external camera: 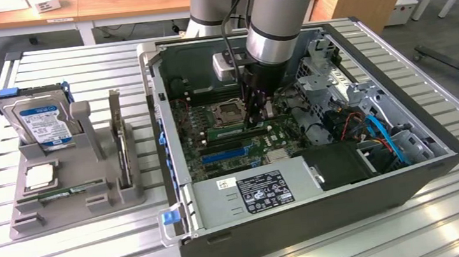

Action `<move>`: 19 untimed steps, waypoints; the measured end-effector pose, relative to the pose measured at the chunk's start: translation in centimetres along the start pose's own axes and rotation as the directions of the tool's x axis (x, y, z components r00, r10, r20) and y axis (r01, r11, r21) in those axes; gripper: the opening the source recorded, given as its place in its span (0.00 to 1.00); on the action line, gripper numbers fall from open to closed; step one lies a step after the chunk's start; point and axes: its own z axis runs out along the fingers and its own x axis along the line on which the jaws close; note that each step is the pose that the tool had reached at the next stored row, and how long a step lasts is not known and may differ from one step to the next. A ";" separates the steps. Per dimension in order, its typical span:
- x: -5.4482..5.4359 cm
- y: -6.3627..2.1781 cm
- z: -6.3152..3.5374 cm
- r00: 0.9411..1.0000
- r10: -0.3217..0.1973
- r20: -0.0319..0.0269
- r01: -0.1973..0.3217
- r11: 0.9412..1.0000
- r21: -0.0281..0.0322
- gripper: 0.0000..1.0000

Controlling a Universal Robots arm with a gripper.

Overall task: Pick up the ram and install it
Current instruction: 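Insert the ram into the slot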

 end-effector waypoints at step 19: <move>0.0 0.10 0.11 1.000 0.000 0.000 0.000 1.000 0.000 0.12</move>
